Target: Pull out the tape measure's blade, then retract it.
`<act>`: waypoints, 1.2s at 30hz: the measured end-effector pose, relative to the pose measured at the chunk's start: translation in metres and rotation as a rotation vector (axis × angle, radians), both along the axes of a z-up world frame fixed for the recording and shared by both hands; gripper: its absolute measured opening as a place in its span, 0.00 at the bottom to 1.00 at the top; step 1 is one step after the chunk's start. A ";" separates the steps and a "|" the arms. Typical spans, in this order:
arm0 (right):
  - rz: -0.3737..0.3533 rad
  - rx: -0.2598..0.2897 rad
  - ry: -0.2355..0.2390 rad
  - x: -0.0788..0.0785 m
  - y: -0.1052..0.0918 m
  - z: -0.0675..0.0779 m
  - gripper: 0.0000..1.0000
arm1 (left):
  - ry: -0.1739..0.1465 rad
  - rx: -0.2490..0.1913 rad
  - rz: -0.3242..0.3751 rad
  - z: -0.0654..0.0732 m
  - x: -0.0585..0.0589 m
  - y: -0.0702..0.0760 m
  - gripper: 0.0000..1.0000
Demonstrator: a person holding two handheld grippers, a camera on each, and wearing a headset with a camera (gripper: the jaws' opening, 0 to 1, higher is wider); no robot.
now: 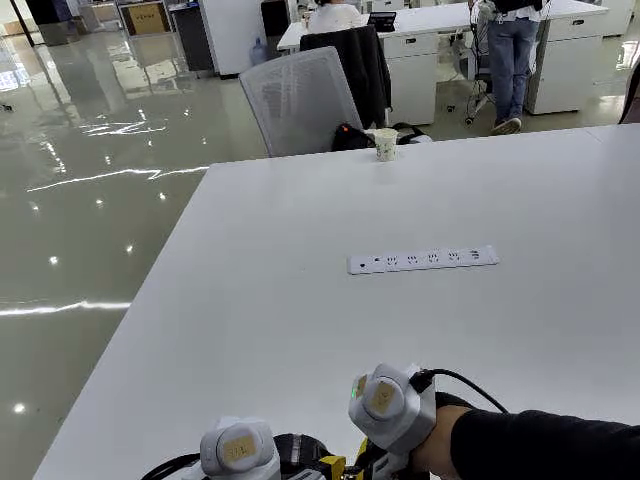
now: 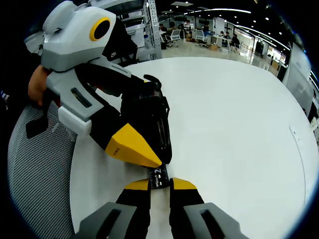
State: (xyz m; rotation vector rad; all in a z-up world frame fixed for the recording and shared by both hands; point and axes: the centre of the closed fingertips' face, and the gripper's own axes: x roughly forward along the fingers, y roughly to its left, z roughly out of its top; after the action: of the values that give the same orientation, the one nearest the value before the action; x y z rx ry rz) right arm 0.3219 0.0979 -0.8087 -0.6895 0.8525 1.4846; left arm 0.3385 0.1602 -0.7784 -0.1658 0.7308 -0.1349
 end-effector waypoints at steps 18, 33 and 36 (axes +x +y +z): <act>-0.002 0.023 0.004 -0.001 0.011 -0.001 0.11 | 0.002 -0.004 -0.001 -0.001 0.001 0.001 0.60; 0.009 0.035 0.002 -0.003 0.015 0.000 0.11 | 0.003 -0.007 0.000 -0.001 0.000 0.001 0.60; 0.011 0.038 0.002 -0.004 0.015 0.001 0.11 | 0.002 -0.007 0.000 -0.001 0.000 0.001 0.60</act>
State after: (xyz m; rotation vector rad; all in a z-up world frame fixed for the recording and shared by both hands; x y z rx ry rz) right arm 0.3182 0.1132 -0.8077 -0.6660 0.8209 1.5077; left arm 0.3382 0.1612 -0.7790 -0.1727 0.7325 -0.1376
